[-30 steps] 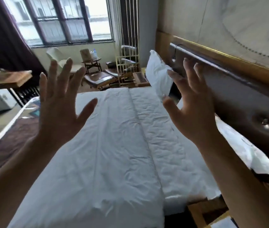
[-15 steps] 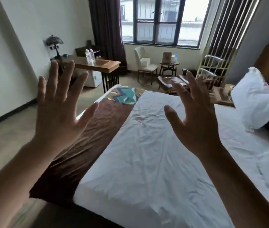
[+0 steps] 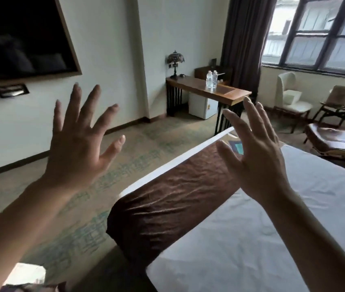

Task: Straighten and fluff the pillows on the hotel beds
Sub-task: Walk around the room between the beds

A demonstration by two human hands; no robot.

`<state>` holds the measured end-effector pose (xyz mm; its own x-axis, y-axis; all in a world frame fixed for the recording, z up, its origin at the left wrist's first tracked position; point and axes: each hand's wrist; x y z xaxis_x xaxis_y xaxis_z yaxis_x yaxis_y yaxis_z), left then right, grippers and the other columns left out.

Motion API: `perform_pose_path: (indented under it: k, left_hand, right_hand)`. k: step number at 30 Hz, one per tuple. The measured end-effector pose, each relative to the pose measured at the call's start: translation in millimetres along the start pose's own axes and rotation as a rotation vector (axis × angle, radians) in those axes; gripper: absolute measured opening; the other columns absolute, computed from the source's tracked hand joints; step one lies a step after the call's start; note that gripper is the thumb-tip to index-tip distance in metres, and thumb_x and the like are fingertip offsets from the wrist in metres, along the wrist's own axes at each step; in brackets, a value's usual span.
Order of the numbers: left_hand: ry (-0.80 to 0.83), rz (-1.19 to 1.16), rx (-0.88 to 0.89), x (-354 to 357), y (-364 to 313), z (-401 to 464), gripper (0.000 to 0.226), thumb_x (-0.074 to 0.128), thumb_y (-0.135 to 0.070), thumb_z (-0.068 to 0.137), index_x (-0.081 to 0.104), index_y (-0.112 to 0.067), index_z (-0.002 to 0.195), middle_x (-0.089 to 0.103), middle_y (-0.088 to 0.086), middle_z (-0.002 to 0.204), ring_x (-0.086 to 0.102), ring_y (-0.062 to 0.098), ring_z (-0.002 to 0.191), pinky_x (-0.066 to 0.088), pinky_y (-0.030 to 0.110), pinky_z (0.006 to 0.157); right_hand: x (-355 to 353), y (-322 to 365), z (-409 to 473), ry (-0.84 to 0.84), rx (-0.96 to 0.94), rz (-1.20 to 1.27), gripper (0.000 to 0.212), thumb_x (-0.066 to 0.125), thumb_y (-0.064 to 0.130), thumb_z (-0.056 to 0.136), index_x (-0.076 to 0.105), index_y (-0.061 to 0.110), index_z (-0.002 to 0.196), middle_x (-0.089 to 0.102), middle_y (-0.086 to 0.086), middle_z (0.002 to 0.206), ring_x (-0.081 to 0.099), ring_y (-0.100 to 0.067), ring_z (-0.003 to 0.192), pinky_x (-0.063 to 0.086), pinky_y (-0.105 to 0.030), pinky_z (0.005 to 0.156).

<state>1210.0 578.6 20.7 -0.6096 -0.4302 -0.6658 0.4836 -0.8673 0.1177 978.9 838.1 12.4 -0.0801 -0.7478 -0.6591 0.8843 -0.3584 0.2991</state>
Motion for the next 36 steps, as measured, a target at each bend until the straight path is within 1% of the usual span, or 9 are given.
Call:
perform_pose_path:
  k: [5,10,12,14,17,20,25,28,36]
  left_hand:
    - [-0.016,0.139,-0.119,9.9,70.9,-11.5,0.064,0.045,-0.054,0.102,0.045,-0.016,0.154,0.017,0.013,0.173,0.006,0.040,0.161,0.011,0.069,0.122]
    - [0.002,0.244,-0.213,9.1,145.0,-32.8,0.069,0.041,-0.061,0.102,0.041,-0.018,0.156,0.018,0.013,0.173,0.009,0.040,0.160,0.012,0.068,0.122]
    - [0.001,0.269,-0.240,8.3,177.3,-42.6,0.070,0.041,-0.062,0.102,0.041,-0.019,0.157,0.017,0.012,0.173,0.008,0.040,0.160,0.013,0.068,0.122]
    - [-0.007,0.283,-0.240,9.1,201.0,-47.4,0.070,0.041,-0.062,0.102,0.040,-0.018,0.157,0.017,0.013,0.173,0.008,0.040,0.160,0.012,0.068,0.122]
    - [0.013,0.318,-0.268,8.2,257.8,-56.5,0.071,0.036,-0.064,0.103,0.038,-0.019,0.158,0.015,0.012,0.173,0.006,0.039,0.161,0.011,0.067,0.123]
    - [0.049,0.347,-0.269,-3.4,317.7,-44.4,0.072,0.032,-0.064,0.103,0.038,-0.019,0.159,0.014,0.012,0.174,0.005,0.039,0.161,0.010,0.068,0.123]
    - [0.066,0.425,-0.198,-28.8,410.9,-12.0,0.071,0.025,-0.066,0.105,0.035,-0.022,0.160,0.012,0.011,0.174,0.002,0.038,0.161,0.008,0.070,0.123]
    - [0.037,0.444,-0.236,-31.2,448.9,-17.2,0.070,0.026,-0.066,0.105,0.034,-0.024,0.160,0.011,0.010,0.174,0.002,0.038,0.161,0.008,0.069,0.124]
    - [0.040,0.430,-0.329,-10.6,537.3,-31.8,0.070,0.029,-0.064,0.105,0.033,-0.023,0.161,0.012,0.010,0.174,0.004,0.038,0.161,0.007,0.067,0.125]
  right_hand:
    - [79.4,27.7,51.7,0.111,-0.119,0.096,0.064,0.046,0.056,0.097,0.038,0.032,0.156,0.012,-0.002,0.172,0.005,-0.024,0.159,0.021,-0.053,0.122]
    - [153.3,78.6,97.8,0.084,-0.198,0.154,0.065,0.046,0.055,0.098,0.034,0.032,0.157,0.011,-0.003,0.172,0.006,-0.025,0.159,0.019,-0.051,0.125]
    - [182.1,102.1,111.8,0.089,-0.218,0.179,0.065,0.047,0.055,0.099,0.032,0.032,0.158,0.011,-0.002,0.172,0.005,-0.024,0.160,0.020,-0.054,0.125]
    - [202.2,119.1,119.5,0.098,-0.231,0.177,0.065,0.046,0.056,0.099,0.031,0.033,0.158,0.010,-0.001,0.173,0.004,-0.023,0.160,0.022,-0.056,0.124]
    - [240.1,163.5,132.6,0.114,-0.253,0.181,0.064,0.044,0.058,0.099,0.031,0.036,0.158,0.010,0.001,0.173,0.003,-0.022,0.160,0.018,-0.052,0.126]
    - [265.3,214.8,162.5,0.122,-0.280,0.177,0.063,0.041,0.058,0.100,0.032,0.035,0.158,0.010,-0.001,0.172,0.004,-0.024,0.160,0.018,-0.054,0.126]
    - [302.1,308.8,214.6,0.002,-0.371,0.206,0.060,0.042,0.057,0.101,0.036,0.034,0.156,0.013,0.001,0.172,0.007,-0.025,0.159,0.018,-0.053,0.126]
    - [330.3,352.5,231.6,-0.020,-0.401,0.221,0.059,0.042,0.056,0.102,0.035,0.035,0.156,0.015,0.001,0.172,0.008,-0.025,0.159,0.016,-0.050,0.126]
    - [424.3,421.3,274.4,0.056,-0.446,0.250,0.061,0.041,0.057,0.101,0.031,0.036,0.158,0.013,0.000,0.172,0.006,-0.025,0.160,0.017,-0.055,0.126]
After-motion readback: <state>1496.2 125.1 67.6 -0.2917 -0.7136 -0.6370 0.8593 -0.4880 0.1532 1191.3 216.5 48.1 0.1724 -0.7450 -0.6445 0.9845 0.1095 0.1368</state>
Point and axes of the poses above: each hand's wrist, its own z-axis towards the middle knuckle, its own x-axis out of the palm, y = z × x
